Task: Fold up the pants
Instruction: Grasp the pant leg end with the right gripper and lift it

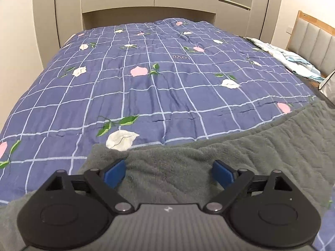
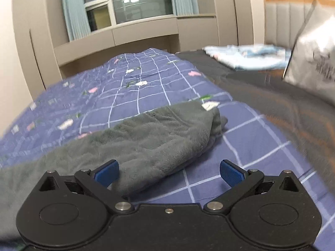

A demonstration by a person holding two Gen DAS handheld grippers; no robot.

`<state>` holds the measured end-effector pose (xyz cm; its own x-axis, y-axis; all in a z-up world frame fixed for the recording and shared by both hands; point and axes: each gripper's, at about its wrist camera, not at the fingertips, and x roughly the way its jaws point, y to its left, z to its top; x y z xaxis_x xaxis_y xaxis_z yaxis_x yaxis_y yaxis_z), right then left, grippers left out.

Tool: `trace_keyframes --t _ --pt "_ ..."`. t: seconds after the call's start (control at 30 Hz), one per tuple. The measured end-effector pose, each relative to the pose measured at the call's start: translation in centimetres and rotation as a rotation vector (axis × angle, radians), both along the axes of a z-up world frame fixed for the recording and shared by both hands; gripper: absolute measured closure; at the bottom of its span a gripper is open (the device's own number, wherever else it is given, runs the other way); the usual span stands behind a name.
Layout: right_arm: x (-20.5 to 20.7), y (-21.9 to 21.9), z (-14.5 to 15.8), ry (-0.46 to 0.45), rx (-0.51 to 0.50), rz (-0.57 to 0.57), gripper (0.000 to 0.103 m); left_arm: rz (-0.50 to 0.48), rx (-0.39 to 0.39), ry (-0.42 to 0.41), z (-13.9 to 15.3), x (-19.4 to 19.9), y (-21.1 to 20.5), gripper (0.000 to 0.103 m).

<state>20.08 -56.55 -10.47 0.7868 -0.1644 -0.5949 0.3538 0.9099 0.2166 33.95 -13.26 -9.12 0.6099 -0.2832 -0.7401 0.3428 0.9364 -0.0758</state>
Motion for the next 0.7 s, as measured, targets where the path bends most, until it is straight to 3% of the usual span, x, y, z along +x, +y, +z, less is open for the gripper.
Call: trace_keyframes --t 0.07,0.2,0.4,0.5,0.57,0.63,0.7 --pt "0.3 -1.2 -0.6 -0.011 0.067 -0.018 0.001 0.005 -0.007 -0.003 0.5 -0.6 0.1 0.001" --pt "1.2 -3.8 -1.7 -0.067 0.198 -0.038 0.000 0.006 -0.010 0.002 1.4 -2.4 0.1 0.001" --pt "3.1 -5.9 -2.0 -0.151 0.271 -0.067 0.001 -0.023 -0.058 0.043 1.8 -5.1 0.0 0.001" --pt "3.6 -5.8 -1.9 -0.149 0.259 -0.114 0.024 -0.030 -0.088 0.051 2.3 -6.0 0.1 0.001" --pt "3.7 -5.8 -1.8 -0.142 0.251 -0.153 0.047 -0.032 -0.112 0.047 2.8 -6.5 0.3 0.001" --pt "3.5 -5.9 -1.7 -0.138 0.251 -0.189 0.062 -0.032 -0.136 0.043 3.5 -7.0 0.3 0.001" --pt "3.1 -5.9 -1.4 -0.150 0.250 -0.198 0.071 -0.033 -0.154 0.040 4.1 -7.3 0.5 0.001"
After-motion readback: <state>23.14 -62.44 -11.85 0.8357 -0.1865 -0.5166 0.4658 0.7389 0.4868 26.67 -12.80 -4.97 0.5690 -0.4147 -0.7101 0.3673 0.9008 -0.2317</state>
